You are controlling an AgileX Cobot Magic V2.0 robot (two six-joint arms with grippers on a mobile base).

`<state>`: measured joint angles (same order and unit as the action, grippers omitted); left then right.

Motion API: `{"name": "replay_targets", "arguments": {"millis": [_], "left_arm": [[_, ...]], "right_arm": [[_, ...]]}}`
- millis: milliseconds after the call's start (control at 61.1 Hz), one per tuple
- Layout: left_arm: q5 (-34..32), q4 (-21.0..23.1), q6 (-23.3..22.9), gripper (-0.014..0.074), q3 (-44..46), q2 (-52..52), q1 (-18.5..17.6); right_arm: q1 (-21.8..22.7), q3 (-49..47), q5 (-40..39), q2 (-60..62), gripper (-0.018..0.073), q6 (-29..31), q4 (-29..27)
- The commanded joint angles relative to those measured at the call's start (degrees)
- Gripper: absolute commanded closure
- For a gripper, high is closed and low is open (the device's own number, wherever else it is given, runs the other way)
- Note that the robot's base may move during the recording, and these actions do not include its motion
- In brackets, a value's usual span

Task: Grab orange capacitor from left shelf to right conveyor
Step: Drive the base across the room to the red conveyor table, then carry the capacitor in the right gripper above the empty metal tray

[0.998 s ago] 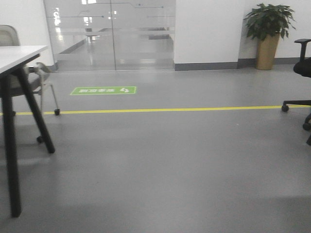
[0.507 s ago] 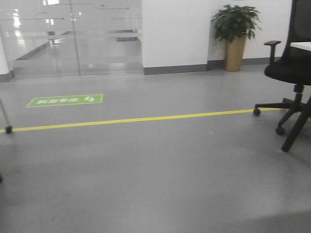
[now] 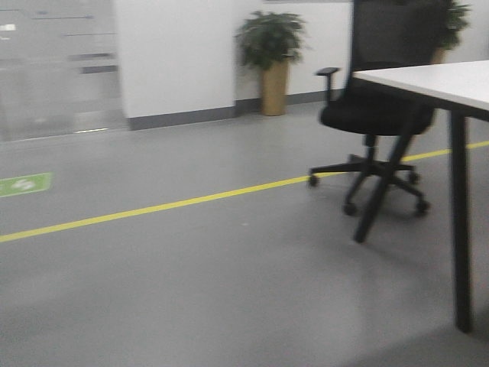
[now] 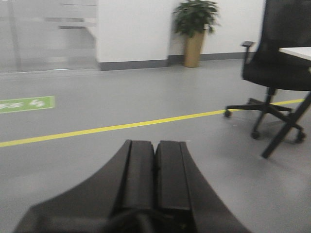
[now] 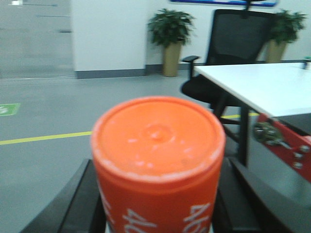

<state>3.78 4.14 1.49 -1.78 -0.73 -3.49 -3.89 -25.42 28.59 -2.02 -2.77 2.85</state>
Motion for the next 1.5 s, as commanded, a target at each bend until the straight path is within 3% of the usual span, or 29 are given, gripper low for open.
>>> {"name": "replay_targets", "arguments": {"millis": [0,1488], "left_arm": [[-5.01,0.1,-0.09,0.0723,0.18,-0.57,-0.44],[-5.01,0.1,-0.09,0.0723,0.29,-0.57,0.69]], "right_arm": [[0.31,-1.61,-5.39,-0.97,0.0493,0.4,0.5],[0.31,-1.61,-5.39,-0.97,0.0493,0.4,0.5]]}}
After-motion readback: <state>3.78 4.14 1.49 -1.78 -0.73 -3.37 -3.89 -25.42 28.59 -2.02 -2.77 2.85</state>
